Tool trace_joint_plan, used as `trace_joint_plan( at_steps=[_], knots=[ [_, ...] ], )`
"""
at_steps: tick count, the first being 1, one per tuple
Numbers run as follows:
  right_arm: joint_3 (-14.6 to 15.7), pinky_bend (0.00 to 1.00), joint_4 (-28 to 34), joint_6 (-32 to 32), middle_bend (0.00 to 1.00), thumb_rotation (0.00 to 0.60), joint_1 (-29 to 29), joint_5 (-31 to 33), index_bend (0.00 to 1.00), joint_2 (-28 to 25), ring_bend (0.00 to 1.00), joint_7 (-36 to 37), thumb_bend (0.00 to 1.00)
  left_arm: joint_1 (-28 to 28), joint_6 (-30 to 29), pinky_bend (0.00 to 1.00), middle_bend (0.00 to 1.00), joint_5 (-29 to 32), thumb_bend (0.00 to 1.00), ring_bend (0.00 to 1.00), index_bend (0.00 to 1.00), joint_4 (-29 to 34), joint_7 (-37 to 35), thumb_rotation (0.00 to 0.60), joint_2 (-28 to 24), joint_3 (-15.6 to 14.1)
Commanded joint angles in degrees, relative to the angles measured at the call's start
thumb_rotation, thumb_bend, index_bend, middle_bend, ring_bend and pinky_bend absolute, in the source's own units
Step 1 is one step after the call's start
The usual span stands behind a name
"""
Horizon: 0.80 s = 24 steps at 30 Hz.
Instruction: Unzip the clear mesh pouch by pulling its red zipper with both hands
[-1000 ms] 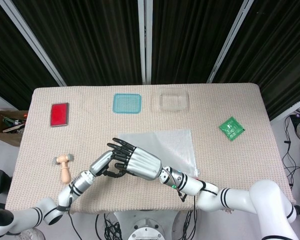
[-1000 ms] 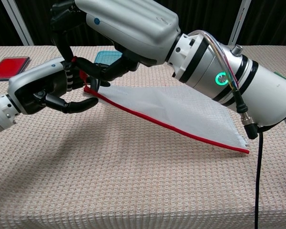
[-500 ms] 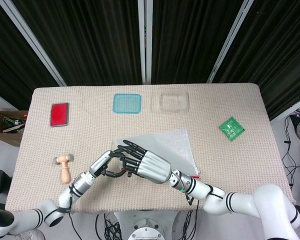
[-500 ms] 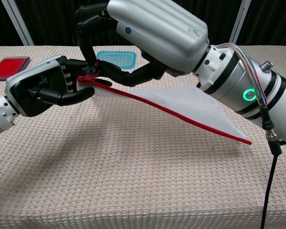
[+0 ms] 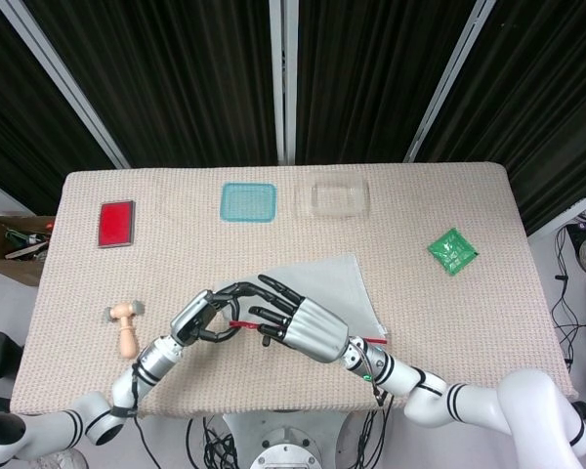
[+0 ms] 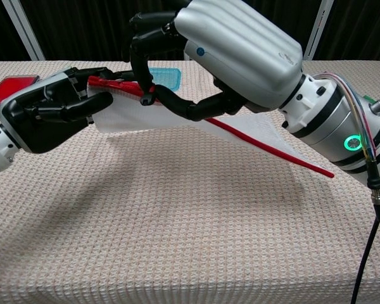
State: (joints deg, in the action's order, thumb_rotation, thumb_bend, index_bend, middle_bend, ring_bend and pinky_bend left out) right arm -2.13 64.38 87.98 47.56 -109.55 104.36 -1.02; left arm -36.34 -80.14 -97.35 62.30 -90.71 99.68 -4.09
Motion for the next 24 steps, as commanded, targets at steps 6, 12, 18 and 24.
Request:
trace_joint_plan(
  at_steps=[6, 12, 18, 24],
  knots=[
    [-0.24, 0.00, -0.96, 0.29, 0.32, 0.600, -0.53, -0.12, 0.94, 0.39, 0.01, -0.71, 0.55, 0.00, -0.78, 0.15, 0.22, -0.09, 0.43, 0.13, 0.69, 0.05, -5.33, 0.600, -0.27, 0.16],
    [-0.57, 0.00, -1.69, 0.45, 0.32, 0.600, -0.95, 0.41, 0.94, 0.68, 0.01, -0.02, 0.55, 0.06, -1.26, 0.15, 0.23, -0.62, 0.43, 0.13, 0.69, 0.14, -6.69, 0.600, -0.51, -0.18],
    [-0.80, 0.00, -2.02, 0.97, 0.32, 0.600, -1.51, 0.79, 0.94, 0.61, 0.01, 0.59, 0.55, 0.13, -1.16, 0.15, 0.23, -0.39, 0.43, 0.13, 0.70, 0.22, -7.10, 0.600, -0.53, -0.09],
    [-0.68, 0.00, -2.13, 1.42, 0.32, 0.600, -2.50, 1.26, 0.94, 0.27, 0.01, 0.63, 0.55, 0.22, -1.47, 0.15, 0.23, 0.04, 0.43, 0.13, 0.70, 0.25, -9.03, 0.600, -0.65, 0.38]
  ],
)
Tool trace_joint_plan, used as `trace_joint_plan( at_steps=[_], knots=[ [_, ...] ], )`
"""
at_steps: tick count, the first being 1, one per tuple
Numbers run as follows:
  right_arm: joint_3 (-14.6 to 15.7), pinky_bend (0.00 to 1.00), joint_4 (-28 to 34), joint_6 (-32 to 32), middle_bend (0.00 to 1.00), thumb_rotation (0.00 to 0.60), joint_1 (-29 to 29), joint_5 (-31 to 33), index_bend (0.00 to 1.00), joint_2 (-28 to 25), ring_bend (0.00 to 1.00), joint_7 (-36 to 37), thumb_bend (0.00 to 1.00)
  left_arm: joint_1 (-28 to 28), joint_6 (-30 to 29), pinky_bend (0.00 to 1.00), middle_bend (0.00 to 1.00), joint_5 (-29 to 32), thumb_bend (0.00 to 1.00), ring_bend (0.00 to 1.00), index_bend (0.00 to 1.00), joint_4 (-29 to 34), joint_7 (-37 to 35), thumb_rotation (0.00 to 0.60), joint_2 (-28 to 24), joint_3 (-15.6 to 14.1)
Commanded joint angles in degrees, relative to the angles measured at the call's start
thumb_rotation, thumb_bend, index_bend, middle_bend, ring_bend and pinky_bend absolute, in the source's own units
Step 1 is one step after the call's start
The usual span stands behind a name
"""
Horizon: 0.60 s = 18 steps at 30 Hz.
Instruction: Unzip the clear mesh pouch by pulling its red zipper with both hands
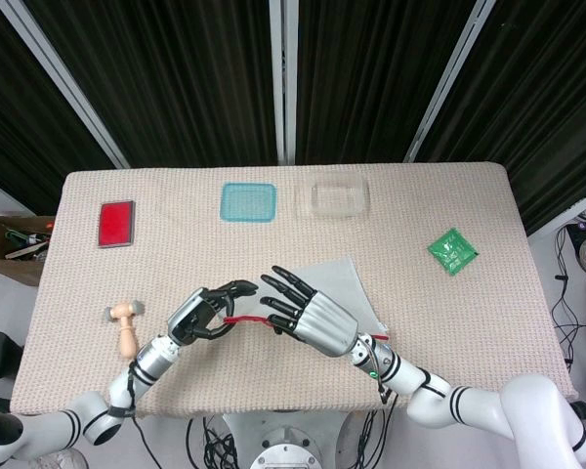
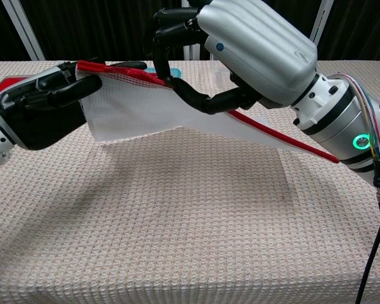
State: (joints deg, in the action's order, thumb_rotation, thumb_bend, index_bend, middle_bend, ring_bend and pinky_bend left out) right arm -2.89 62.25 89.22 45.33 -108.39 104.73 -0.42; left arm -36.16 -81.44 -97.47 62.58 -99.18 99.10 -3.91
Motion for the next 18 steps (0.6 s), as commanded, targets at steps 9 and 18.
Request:
trace_joint_plan(
  at_steps=[9, 18],
  knots=[
    [0.51, 0.00, -0.34, 1.24, 0.32, 0.600, -2.01, 0.49, 0.95, -0.59, 0.01, 0.10, 0.55, 0.08, -0.31, 0.15, 0.23, 0.50, 0.43, 0.13, 0.71, -0.59, -1.91, 0.600, -0.24, 0.71],
    [1.25, 0.00, -0.75, 2.47, 0.32, 0.600, -4.44, 1.12, 0.95, -1.16, 0.01, 0.53, 0.55, 0.76, -0.04, 0.15, 0.23, 1.70, 0.43, 0.13, 0.71, -1.13, -3.62, 0.600, -0.70, 1.16]
  ],
)
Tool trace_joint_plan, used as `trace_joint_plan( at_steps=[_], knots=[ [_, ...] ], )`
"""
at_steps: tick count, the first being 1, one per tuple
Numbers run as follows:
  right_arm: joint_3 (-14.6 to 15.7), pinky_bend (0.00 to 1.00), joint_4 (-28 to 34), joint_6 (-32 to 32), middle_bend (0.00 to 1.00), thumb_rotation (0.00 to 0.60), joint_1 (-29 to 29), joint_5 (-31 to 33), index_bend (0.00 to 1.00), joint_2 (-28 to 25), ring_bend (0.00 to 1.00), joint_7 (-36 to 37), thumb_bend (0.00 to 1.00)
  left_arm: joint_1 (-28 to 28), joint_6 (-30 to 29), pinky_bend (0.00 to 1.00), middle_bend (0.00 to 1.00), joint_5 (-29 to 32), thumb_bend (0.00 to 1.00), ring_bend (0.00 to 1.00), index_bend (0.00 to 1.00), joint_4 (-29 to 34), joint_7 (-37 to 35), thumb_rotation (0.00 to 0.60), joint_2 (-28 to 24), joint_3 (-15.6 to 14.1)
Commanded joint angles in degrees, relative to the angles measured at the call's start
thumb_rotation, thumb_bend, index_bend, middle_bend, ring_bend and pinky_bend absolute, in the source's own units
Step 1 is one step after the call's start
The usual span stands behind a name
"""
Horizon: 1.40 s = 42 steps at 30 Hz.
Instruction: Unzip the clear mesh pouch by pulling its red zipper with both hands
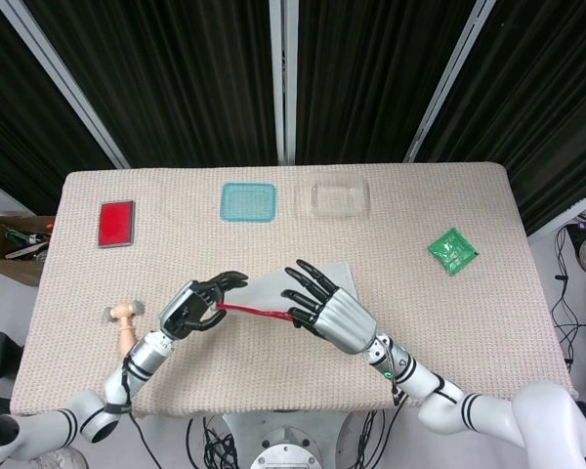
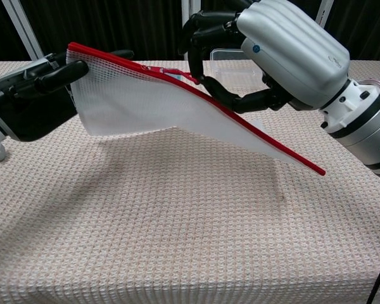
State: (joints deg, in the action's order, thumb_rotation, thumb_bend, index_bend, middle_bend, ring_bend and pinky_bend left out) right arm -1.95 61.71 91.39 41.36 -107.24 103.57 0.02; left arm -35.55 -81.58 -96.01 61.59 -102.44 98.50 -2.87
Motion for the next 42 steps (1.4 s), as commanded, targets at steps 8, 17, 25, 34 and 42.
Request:
trace_joint_plan(
  at_steps=[8, 17, 25, 34, 42],
  knots=[
    [1.83, 0.00, -0.85, 1.96, 0.32, 0.600, -3.66, 0.28, 0.95, -0.31, 0.01, -0.08, 0.55, 0.56, 0.75, 0.15, 0.23, 1.39, 0.44, 0.13, 0.71, -0.99, -0.58, 0.600, -0.38, 0.90],
    [4.50, 0.00, -1.79, 3.47, 0.32, 0.600, -8.70, 1.16, 0.95, -0.98, 0.01, 0.37, 0.55, 1.20, 2.62, 0.15, 0.23, 3.30, 0.44, 0.13, 0.71, -2.51, -1.09, 0.600, -0.59, 1.79],
    [7.27, 0.00, -3.43, 3.11, 0.32, 0.600, -12.93, 2.00, 0.96, -1.60, 0.01, 1.55, 0.55, 1.51, 4.73, 0.15, 0.23, 5.03, 0.44, 0.13, 0.71, -3.70, -1.38, 0.600, -0.51, 2.88],
    [9.54, 0.00, -5.58, 3.41, 0.32, 0.600, -18.80, 4.10, 0.96, -3.73, 0.01, 3.31, 0.55, 2.02, 7.41, 0.15, 0.23, 6.80, 0.45, 0.13, 0.71, -5.66, -2.71, 0.600, -0.21, 3.87],
    [9.87, 0.00, -7.54, 3.54, 0.32, 0.600, -22.56, 5.75, 0.96, -4.48, 0.01, 5.18, 0.55, 2.42, 8.29, 0.15, 0.23, 7.01, 0.45, 0.13, 0.71, -7.02, -2.85, 0.600, 0.49, 4.28]
  ],
)
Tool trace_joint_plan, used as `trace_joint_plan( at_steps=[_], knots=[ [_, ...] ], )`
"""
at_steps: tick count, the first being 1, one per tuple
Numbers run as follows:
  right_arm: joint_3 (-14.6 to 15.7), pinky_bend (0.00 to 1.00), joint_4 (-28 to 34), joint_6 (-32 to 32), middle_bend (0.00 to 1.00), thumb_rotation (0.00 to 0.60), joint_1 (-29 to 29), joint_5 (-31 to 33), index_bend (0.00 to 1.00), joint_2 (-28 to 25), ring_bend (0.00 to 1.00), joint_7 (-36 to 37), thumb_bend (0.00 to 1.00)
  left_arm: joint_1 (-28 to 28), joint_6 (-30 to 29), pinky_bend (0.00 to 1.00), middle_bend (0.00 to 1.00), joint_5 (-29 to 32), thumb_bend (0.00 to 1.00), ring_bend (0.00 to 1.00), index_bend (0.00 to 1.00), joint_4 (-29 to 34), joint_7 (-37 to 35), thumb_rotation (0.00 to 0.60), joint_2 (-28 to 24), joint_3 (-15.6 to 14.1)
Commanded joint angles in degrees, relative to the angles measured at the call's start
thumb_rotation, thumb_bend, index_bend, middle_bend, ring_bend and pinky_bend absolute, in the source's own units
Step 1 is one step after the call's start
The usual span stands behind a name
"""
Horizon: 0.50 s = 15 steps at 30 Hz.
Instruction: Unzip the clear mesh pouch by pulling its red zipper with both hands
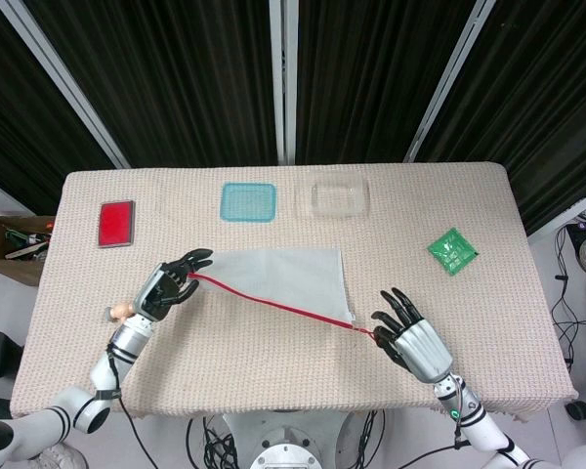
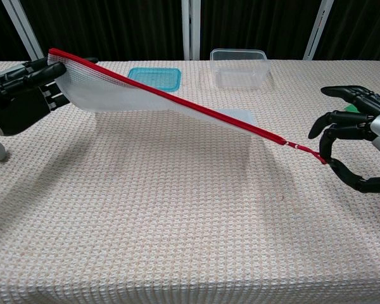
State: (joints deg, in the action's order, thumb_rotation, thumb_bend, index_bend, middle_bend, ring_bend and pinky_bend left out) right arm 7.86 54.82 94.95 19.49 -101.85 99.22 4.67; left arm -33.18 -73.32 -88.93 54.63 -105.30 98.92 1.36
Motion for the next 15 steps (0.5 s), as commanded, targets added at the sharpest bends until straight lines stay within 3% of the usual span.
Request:
trace_joint_plan(
  at_steps=[1, 6, 9, 12, 15],
  knots=[
    [-0.01, 0.00, -0.90, 0.04, 0.32, 0.600, -0.90, 0.38, 0.96, -0.13, 0.01, 0.74, 0.55, 0.07, 0.02, 0.15, 0.23, -0.16, 0.45, 0.13, 0.71, -0.05, 0.05, 0.600, 0.09, 0.07],
    [-0.98, 0.00, -1.14, 0.41, 0.32, 0.600, -0.98, 0.11, 0.96, -0.24, 0.01, 1.94, 0.55, -0.22, 0.25, 0.15, 0.23, -1.09, 0.45, 0.13, 0.70, -0.08, 2.86, 0.600, -0.10, -0.18],
    [-1.46, 0.00, -0.32, -0.93, 0.31, 0.600, -0.15, -0.12, 0.90, -0.67, 0.00, 1.64, 0.52, -0.67, 1.82, 0.15, 0.22, -1.48, 0.44, 0.13, 0.59, -1.48, 13.94, 0.600, -0.02, -0.81],
    [-1.88, 0.00, 2.58, -4.88, 0.24, 0.600, 0.92, 0.79, 0.64, -2.19, 0.00, -0.86, 0.39, -0.95, 3.64, 0.15, 0.18, -2.01, 0.40, 0.13, 0.38, -1.59, 28.74, 0.600, -0.92, -1.86],
    [-2.53, 0.00, 7.78, -10.41, 0.13, 0.600, 2.27, 2.84, 0.26, -4.86, 0.00, -3.79, 0.22, -0.86, 5.52, 0.15, 0.16, -1.50, 0.34, 0.13, 0.29, 0.53, 44.96, 0.600, -3.08, -2.28]
  ],
)
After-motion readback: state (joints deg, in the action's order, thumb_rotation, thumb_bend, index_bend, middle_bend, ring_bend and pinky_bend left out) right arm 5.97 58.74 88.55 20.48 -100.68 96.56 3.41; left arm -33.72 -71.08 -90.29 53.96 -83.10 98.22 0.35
